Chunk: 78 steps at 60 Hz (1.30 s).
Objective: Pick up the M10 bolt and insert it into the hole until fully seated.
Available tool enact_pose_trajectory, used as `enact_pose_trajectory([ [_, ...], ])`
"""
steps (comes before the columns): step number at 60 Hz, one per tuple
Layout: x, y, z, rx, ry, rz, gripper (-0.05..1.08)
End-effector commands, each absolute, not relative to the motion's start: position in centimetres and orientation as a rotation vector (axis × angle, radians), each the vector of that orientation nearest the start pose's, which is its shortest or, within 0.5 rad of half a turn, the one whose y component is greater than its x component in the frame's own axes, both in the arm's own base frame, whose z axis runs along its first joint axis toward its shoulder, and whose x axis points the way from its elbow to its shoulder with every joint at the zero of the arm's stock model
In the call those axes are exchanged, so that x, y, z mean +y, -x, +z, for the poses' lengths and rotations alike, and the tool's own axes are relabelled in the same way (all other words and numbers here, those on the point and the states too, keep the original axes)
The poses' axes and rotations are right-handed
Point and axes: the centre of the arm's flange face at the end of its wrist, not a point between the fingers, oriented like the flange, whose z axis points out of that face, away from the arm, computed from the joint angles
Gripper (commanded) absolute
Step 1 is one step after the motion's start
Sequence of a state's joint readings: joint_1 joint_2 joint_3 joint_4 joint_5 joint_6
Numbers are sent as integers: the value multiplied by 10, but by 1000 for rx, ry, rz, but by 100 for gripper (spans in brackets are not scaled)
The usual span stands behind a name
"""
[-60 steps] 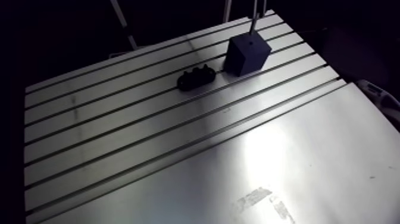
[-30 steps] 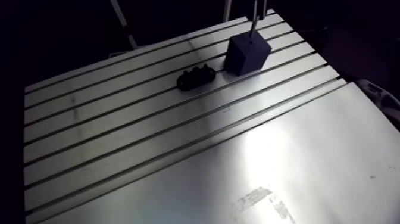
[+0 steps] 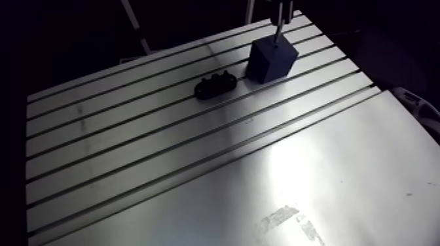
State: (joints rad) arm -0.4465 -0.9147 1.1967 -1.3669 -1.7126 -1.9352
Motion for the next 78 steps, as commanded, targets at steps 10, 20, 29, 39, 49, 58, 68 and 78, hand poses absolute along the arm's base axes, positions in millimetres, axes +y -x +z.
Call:
enact_pose_trajectory([
  [10, 185, 663, 256, 2638, -62, -86, 108],
  [20, 185, 662, 255, 2636, -62, -87, 108],
  [29, 185, 662, 254, 2635, -61, -88, 108],
  [39, 186, 662, 253, 2634, -63, -89, 108],
  [49, 189, 661, 253, 2633, -69, -91, 108],
  [58, 188, 659, 250, 2626, -68, -95, 108],
  [68, 188, 658, 248, 2622, -68, -97, 108],
  [78, 188, 658, 247, 2625, -68, -96, 108],
])
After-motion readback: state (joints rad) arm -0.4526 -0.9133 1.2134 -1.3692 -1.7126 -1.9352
